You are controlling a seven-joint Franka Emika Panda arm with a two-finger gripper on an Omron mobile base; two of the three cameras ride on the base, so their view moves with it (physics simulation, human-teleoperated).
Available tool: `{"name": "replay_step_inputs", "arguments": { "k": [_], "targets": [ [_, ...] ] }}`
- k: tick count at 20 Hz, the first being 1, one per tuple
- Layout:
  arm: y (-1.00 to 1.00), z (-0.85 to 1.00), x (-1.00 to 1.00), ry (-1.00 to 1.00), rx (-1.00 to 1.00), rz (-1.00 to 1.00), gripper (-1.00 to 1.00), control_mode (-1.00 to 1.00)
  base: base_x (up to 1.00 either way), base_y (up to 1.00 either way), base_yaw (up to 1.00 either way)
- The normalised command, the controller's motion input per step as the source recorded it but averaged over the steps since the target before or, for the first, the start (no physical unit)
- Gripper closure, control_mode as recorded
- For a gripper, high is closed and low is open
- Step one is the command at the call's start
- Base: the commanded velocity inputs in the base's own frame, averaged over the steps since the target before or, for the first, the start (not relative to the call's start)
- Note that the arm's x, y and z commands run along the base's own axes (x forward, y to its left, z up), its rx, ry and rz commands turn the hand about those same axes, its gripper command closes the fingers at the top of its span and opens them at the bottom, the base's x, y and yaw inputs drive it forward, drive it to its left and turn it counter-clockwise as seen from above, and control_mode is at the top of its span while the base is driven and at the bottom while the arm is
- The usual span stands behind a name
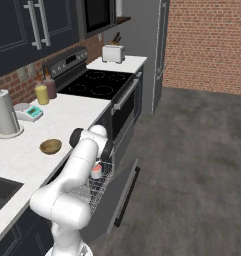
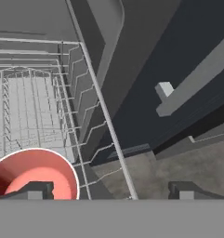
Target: Pick up the cup and bowl from the counter, place them in the dishwasher, and close the dishwasher door.
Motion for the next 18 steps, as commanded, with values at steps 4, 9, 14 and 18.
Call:
{"name": "replay_step_inputs", "arguments": {
  "k": [4, 9, 14, 18],
  "targets": [
    [-0.05, 0.49, -0.37, -0.06, 0.00, 0.00, -1.00, -1.00, 0.00, 0.00, 0.00],
    [-0.35, 0.76, -0.79, -0.03, 0.00, -0.04, -1.00, -1.00, 0.00, 0.00, 0.00],
    [-0.06, 1.00, -0.61, 0.00, 0.00, -0.11, -1.00, -1.00, 0.00, 0.00, 0.00],
    [0.00, 1.00, -0.66, -0.01, 0.03, -0.14, -1.00, -1.00, 0.00, 0.00, 0.00]
  ]
}}
